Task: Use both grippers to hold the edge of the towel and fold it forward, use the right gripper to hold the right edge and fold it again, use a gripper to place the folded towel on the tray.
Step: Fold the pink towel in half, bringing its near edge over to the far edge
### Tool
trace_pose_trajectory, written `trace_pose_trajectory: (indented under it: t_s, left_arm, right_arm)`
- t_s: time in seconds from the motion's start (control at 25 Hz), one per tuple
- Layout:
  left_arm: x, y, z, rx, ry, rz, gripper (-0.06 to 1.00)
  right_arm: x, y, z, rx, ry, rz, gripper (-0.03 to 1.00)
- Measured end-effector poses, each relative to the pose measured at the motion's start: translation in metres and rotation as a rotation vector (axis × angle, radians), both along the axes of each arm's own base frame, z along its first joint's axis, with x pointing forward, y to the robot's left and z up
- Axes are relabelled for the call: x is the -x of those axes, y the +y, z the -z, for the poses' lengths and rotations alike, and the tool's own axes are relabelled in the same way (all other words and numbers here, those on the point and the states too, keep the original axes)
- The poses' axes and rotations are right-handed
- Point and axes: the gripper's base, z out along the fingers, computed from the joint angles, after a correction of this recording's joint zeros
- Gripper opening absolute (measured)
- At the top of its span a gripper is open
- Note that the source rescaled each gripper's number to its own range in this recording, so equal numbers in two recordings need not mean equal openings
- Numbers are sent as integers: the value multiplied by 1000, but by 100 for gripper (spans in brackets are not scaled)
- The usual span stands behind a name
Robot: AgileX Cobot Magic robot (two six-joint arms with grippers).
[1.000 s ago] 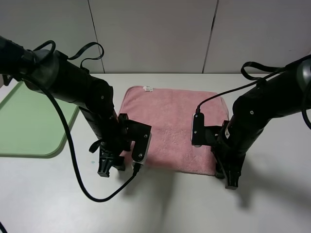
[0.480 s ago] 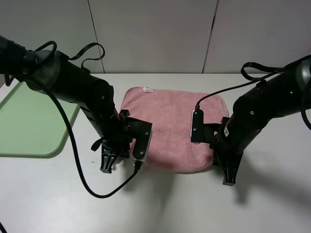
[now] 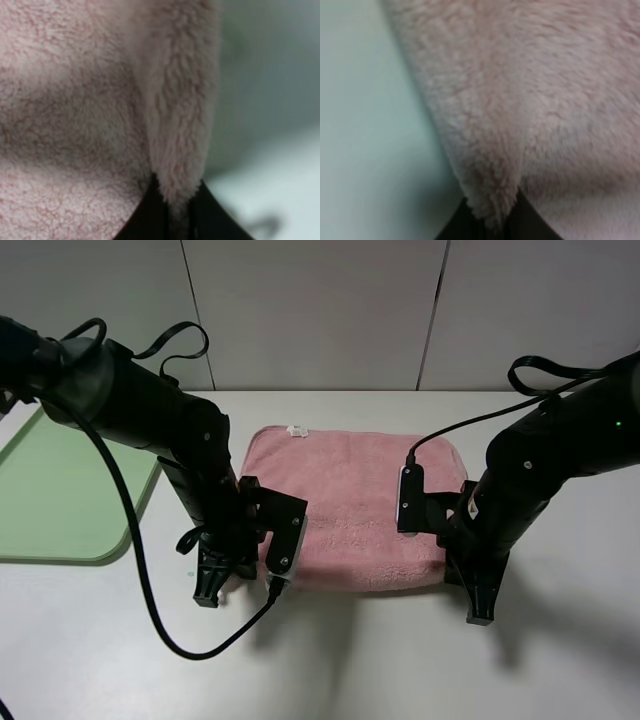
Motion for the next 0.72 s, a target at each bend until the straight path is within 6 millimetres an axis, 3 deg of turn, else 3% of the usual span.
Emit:
trace_pose_trajectory:
  t_s: [0.72]
  left_arm:
    - [23,13,-81,40,17,-17,0]
  right_arm:
    - [28,-11,-67,-55,16,106,0]
